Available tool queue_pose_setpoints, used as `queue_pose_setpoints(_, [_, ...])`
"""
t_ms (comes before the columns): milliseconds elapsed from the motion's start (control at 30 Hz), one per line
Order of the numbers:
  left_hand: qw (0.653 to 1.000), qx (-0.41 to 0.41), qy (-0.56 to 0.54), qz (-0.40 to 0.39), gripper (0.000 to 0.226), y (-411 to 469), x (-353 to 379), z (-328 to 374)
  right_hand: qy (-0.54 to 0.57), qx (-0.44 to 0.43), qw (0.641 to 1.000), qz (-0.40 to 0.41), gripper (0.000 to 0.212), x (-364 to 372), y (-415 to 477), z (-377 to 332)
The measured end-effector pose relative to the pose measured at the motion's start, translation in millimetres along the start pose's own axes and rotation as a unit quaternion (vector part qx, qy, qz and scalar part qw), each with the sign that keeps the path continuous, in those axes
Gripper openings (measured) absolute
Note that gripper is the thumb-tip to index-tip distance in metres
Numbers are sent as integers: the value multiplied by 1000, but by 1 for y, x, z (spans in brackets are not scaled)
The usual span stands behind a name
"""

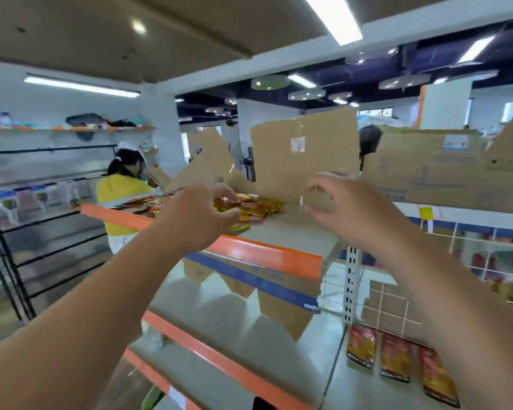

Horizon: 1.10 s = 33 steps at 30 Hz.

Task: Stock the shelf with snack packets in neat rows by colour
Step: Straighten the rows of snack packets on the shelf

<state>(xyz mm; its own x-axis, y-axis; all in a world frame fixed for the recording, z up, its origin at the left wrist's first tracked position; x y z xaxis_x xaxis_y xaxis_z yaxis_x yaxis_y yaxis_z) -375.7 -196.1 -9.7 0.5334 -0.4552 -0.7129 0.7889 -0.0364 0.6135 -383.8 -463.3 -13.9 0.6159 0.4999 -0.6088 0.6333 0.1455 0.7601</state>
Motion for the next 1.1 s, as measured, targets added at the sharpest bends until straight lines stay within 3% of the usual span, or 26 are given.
queue_pose_setpoints(400, [994, 6, 43, -95, 21, 116, 80, -31, -70, -20, 989, -126, 34, 98, 113, 49])
queue_pose_setpoints(667, [991, 5, 74, -112, 19, 184, 109, -53, -81, -68, 966, -236, 22, 181, 167, 59])
queue_pose_setpoints(833, [988, 8, 28, -154, 13, 208, 128, -68, -101, -98, 939, -313, 40, 218, 176, 55])
queue_pose_setpoints(933, [985, 20, 7, -170, 10, 225, 140, -77, -154, -135, 921, -330, 30, 228, 179, 54])
queue_pose_setpoints(1100, [973, 72, 1, -218, 15, 252, 164, -86, -180, -66, 930, -314, 6, 208, 185, 62])
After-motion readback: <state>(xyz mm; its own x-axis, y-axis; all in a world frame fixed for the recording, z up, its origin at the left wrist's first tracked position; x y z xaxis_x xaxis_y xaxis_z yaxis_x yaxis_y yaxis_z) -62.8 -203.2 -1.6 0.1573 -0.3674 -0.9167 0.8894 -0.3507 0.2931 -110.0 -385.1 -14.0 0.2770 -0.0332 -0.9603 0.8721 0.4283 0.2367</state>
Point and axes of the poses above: each hand's wrist, its own y-axis towards the middle knuckle, its own x-axis out of the palm, z = x × y, the point moved 2 cm from there along y, towards the middle knuckle, and after that the axes turned 9 degrees about z, right-handed, at the moved point
